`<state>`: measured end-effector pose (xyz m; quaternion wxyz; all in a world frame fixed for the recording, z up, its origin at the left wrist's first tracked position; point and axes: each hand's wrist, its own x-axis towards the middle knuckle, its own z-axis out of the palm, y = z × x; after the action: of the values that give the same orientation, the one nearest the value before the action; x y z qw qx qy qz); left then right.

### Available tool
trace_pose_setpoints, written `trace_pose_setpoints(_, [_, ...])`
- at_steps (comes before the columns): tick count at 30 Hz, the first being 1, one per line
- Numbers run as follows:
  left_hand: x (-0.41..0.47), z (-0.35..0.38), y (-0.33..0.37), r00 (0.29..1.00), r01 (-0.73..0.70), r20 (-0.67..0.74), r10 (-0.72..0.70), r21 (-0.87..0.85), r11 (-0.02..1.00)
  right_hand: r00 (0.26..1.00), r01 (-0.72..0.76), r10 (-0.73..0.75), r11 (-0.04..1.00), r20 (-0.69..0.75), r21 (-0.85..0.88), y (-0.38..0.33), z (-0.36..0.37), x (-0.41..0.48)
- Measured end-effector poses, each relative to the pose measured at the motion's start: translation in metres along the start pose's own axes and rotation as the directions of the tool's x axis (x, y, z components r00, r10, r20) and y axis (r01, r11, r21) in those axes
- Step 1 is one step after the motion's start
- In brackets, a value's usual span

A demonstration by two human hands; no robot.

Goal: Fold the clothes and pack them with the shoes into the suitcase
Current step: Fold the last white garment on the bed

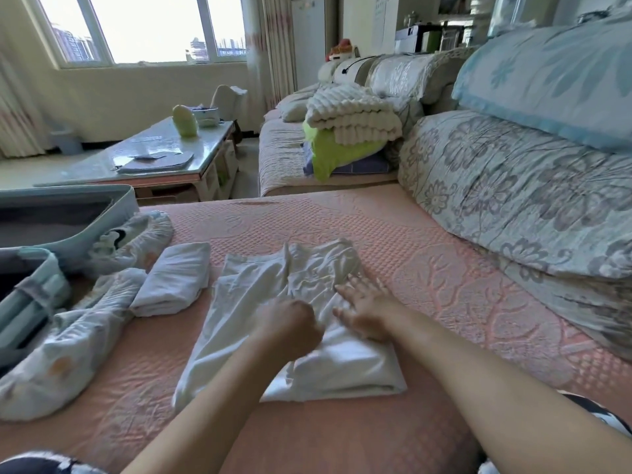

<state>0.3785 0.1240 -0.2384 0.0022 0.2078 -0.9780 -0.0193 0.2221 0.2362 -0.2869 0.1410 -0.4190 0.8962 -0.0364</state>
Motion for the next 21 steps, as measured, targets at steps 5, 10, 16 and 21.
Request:
trace_pose_setpoints(5, [0.012,0.052,0.003,0.985,-0.173,-0.002,0.173,0.001,0.985,1.0,0.01,-0.01,1.0,-0.004,-0.013,-0.004,0.008,0.004])
trace_pose_setpoints(10, [-0.001,0.081,-0.019,0.981,-0.177,0.058,0.183,-0.094,0.98,1.0,-0.023,0.025,0.988,0.011,-0.151,-0.015,0.008,0.005])
trace_pose_setpoints(16, [-0.03,0.063,-0.059,0.951,-0.264,0.125,0.285,-0.16,0.951,0.997,0.062,-0.065,0.991,-0.028,-0.119,-0.048,0.016,-0.016])
trace_pose_setpoints(21, [-0.053,0.049,-0.102,0.943,-0.218,0.208,0.258,-0.199,0.956,0.99,0.139,-0.139,0.99,-0.02,0.006,-0.091,0.044,-0.042])
